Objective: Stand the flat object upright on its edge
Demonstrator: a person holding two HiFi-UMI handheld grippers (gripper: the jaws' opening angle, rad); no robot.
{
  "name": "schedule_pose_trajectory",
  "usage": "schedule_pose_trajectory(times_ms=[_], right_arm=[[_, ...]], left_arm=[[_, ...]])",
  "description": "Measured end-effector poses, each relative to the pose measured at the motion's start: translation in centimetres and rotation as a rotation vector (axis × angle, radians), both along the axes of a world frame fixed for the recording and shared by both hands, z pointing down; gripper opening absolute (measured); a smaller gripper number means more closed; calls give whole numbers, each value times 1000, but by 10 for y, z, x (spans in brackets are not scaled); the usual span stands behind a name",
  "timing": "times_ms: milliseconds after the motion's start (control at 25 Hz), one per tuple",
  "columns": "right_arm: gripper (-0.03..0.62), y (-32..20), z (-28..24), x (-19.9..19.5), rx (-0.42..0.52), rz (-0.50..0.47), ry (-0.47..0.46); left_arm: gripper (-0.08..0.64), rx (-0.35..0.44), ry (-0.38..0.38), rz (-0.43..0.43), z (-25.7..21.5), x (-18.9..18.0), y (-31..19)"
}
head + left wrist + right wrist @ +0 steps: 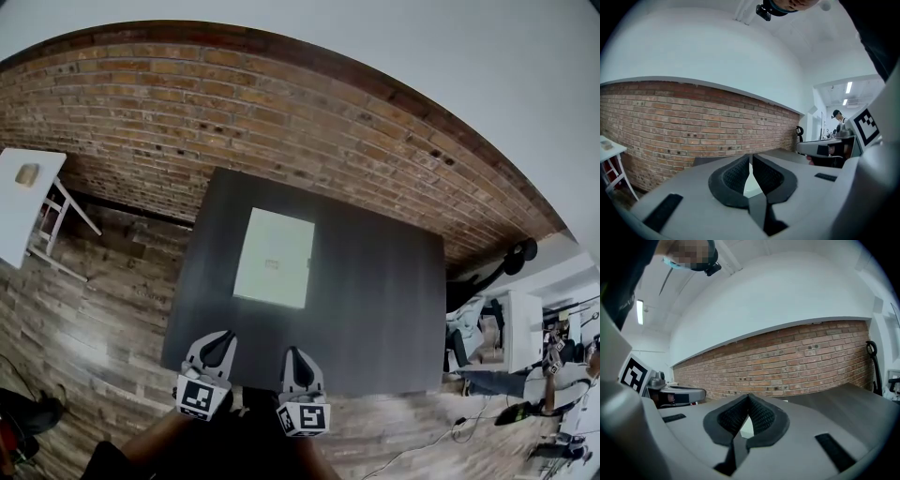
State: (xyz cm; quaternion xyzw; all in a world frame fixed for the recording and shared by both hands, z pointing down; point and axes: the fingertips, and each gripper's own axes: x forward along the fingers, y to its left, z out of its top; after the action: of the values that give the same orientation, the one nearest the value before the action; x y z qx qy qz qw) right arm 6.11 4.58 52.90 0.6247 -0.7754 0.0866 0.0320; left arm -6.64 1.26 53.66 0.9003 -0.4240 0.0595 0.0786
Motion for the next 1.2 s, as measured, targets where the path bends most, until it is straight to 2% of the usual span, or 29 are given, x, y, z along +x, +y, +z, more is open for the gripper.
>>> schedule_pose_trajectory(times_ms=[400, 520, 760, 1000, 1200], right_arm=[[25, -48, 27, 31, -35, -92, 22], [25, -66, 43, 45, -55, -89, 22], [25, -86, 85, 72, -124, -81, 19], [25, -103, 126, 82, -181, -85, 20], [25, -113, 154, 89, -227, -86, 26]], left_arm=[[48, -52, -60, -72, 35, 27, -45], [48, -63, -105, -84, 53, 34, -64], [48, -92, -128, -127, 84, 41, -88], [48, -128, -157, -136, 117, 41, -106], [48, -182, -158, -94, 155, 45, -111]])
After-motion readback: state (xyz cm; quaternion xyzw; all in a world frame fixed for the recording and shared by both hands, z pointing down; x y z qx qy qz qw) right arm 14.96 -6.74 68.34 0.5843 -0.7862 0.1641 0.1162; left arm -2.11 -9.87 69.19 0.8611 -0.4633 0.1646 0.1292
